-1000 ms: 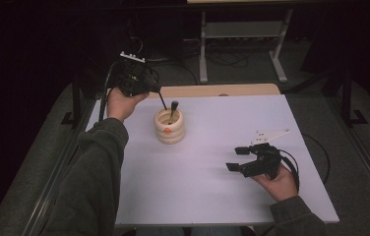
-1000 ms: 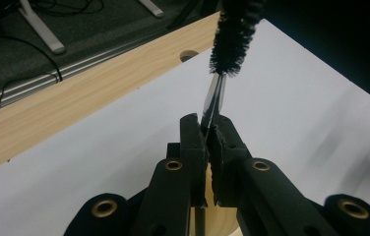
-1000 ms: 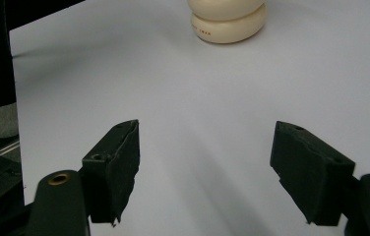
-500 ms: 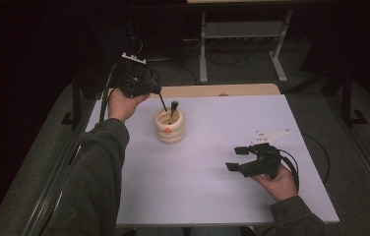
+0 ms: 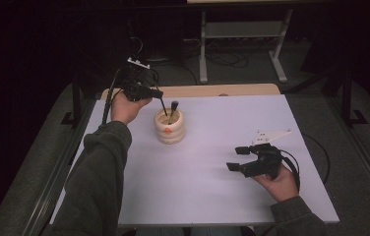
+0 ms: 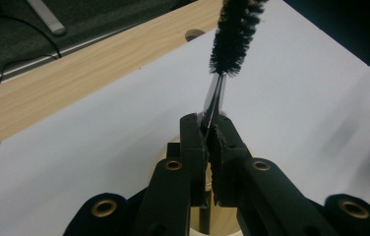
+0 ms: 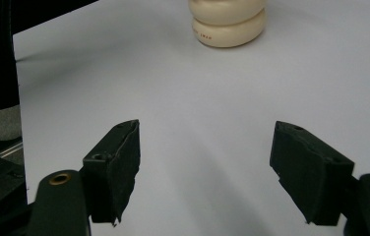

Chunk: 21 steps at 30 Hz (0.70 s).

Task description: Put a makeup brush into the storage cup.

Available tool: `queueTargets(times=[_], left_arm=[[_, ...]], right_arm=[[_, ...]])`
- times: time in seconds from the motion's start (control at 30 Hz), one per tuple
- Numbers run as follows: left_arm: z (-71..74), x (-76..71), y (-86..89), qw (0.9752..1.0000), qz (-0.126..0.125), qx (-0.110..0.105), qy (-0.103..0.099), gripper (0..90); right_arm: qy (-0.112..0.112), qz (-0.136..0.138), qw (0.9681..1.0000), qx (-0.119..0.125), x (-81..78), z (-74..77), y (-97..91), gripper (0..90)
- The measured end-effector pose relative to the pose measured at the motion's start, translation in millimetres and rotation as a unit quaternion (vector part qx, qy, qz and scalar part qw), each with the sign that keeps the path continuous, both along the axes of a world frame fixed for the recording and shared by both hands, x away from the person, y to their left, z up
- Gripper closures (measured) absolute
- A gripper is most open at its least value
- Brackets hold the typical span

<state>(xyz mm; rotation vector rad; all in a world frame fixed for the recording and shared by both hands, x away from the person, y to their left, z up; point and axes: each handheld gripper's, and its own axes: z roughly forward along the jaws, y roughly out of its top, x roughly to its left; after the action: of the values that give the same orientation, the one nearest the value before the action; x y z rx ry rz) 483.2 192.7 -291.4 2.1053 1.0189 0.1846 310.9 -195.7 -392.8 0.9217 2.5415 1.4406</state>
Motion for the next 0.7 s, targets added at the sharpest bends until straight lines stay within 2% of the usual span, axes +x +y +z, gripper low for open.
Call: queueTargets(times=[0.2,0.27,0.33,0.47,0.53,0.7], left_arm=[[-10.0,-1.0,5.0,0.9999,0.004,-0.004,0.009,85.1],[-14.4,-1.0,5.0,0.9998,0.001,0.006,0.017,85.1],[-18.1,-1.6,4.6,0.9998,0.0,0.002,0.022,85.0],[-23.1,-2.9,2.3,0.9997,-0.001,0.001,0.025,84.9],[-24.1,-4.0,0.4,0.9998,0.002,0.002,0.02,84.9],[-27.2,-4.2,-1.4,0.9997,-0.004,0.013,0.018,84.9]], right_arm=[[0.001,0.001,1.0,-0.003,0.3,-0.4,0.9,26.2],[0.001,0.002,1.0,-0.001,0.5,-0.4,2.0,26.2],[0.002,0.004,1.0,-0.002,0.1,0.0,2.6,26.2],[0.002,0.004,1.0,-0.003,0.1,-0.1,3.0,26.2],[0.001,0.004,1.0,-0.002,-0.1,-0.1,3.4,26.1],[0.002,0.005,1.0,-0.003,-0.6,0.0,3.2,26.0]])
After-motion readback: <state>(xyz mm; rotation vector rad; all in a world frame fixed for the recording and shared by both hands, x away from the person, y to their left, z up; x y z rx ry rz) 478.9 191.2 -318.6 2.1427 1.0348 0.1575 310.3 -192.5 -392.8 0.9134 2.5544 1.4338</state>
